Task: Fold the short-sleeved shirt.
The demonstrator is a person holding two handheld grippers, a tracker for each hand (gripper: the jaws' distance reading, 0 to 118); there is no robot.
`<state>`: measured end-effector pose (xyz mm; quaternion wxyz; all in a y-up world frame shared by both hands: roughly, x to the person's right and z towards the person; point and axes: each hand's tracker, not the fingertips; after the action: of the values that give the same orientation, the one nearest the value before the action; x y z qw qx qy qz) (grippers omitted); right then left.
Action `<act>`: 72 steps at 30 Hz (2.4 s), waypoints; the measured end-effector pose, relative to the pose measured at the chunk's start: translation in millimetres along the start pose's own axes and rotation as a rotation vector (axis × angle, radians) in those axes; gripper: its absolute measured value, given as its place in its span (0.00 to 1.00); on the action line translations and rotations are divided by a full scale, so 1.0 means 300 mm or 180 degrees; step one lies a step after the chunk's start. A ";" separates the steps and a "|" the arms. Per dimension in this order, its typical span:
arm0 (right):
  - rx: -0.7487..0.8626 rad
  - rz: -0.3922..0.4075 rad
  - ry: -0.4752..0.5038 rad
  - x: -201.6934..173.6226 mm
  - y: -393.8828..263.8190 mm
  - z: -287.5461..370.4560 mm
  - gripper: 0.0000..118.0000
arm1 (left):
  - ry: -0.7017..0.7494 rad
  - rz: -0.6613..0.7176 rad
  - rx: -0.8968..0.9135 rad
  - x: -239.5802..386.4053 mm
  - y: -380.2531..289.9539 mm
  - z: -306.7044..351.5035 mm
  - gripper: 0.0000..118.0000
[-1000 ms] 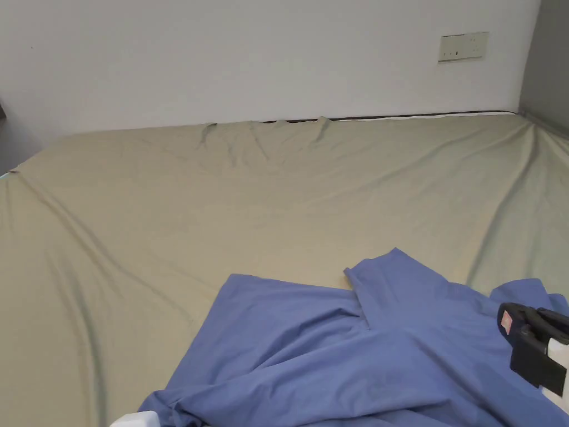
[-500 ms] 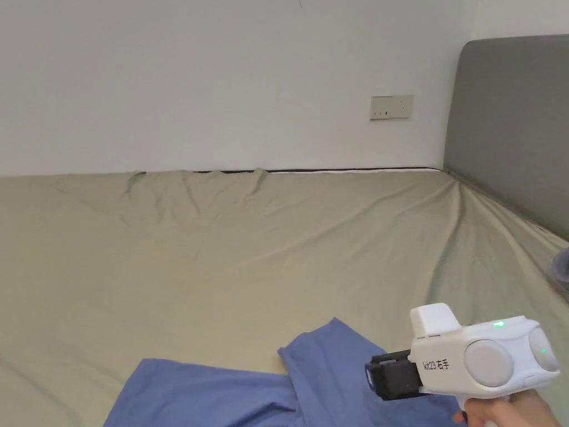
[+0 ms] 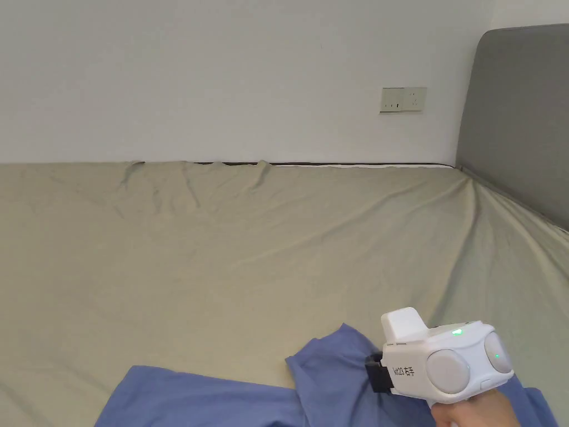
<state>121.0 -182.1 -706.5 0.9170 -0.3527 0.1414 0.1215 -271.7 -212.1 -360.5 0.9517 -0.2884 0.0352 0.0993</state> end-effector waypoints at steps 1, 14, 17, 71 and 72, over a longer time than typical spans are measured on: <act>0.0072 0.0107 -0.0033 -0.021 -0.009 0.034 0.03 | -0.0001 0.0138 0.0064 -0.002 -0.003 -0.005 0.00; 0.1152 -0.0490 0.0072 0.018 0.032 0.519 0.01 | -0.0068 0.0637 0.0258 -0.019 0.017 0.053 0.00; 0.1310 -0.0396 0.0013 0.005 0.052 0.642 0.01 | -0.0135 0.0816 0.0366 -0.056 0.050 0.099 0.00; 0.3682 -0.0677 -0.1421 0.396 0.990 1.059 0.01 | 0.0520 -0.0808 0.2175 0.413 1.697 -0.188 0.00; 0.3481 -0.0516 -0.1452 0.396 0.971 1.036 0.01 | 0.0568 -0.0910 0.2094 0.409 1.676 -0.192 0.00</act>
<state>191.6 254.5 -704.8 0.9791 0.1958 -0.0443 0.0334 -257.5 185.9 -696.2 0.9910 0.0234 0.1074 -0.0768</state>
